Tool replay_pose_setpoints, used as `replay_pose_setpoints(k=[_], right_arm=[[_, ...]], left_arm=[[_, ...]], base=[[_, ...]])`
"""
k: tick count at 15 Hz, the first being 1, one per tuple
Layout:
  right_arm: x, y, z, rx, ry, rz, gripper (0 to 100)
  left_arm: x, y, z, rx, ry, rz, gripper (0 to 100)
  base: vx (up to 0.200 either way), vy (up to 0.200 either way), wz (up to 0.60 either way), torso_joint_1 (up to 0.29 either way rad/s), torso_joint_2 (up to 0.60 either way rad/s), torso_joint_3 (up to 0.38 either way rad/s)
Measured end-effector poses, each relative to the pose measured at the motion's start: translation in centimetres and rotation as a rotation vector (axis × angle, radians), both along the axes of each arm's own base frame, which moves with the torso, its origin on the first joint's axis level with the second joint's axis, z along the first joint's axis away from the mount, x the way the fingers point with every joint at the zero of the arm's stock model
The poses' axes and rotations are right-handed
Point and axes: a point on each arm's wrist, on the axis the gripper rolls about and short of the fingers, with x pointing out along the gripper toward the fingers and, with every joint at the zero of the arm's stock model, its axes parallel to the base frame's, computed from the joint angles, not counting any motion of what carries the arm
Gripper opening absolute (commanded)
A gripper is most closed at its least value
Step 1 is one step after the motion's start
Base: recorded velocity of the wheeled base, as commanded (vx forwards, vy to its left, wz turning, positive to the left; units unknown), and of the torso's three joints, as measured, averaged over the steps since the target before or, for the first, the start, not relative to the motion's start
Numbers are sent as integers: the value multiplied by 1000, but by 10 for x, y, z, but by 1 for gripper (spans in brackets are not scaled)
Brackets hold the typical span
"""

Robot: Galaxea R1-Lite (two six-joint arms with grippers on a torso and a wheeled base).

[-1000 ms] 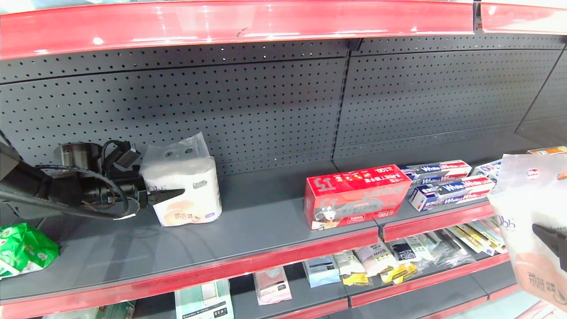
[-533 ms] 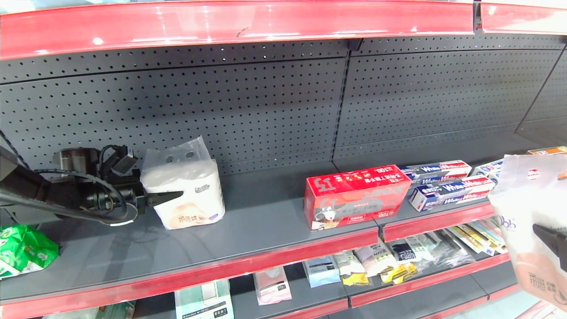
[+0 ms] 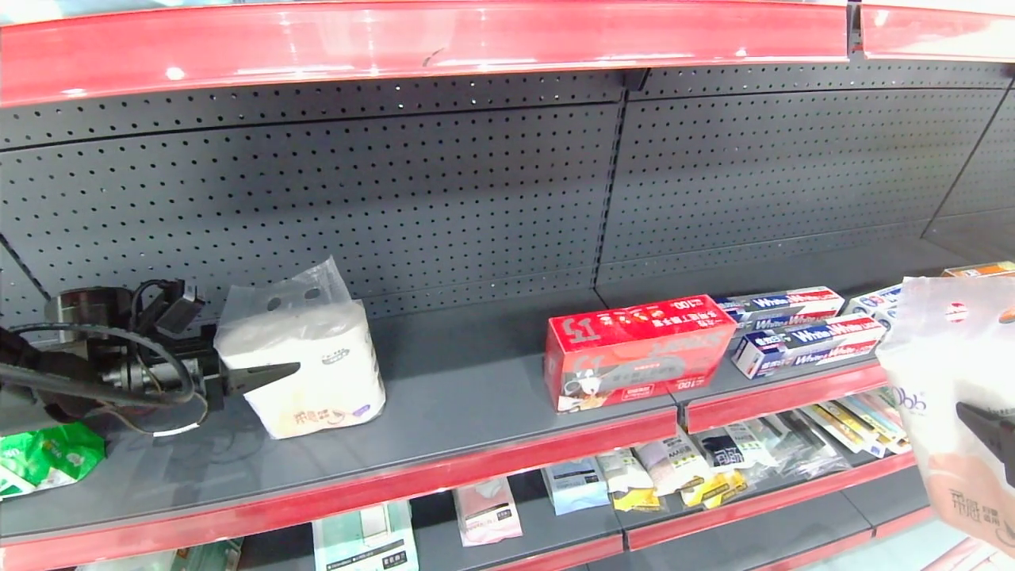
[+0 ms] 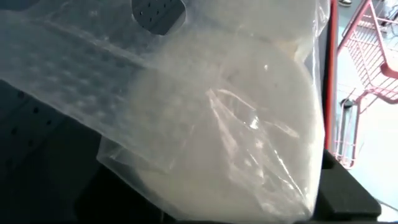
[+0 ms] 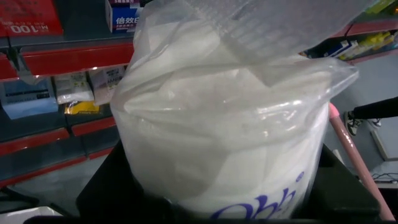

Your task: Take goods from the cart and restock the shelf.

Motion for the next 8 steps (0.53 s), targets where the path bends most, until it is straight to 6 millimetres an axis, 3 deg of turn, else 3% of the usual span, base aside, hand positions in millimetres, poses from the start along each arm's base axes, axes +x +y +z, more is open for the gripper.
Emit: replay_pose_setpoints(k=[8], right_arm=[[0,0,3,-15,-8,3,0]], left_arm=[[-45,1,8,-38,-43,-39,0]], base=[[0,0,0,0,0,0]])
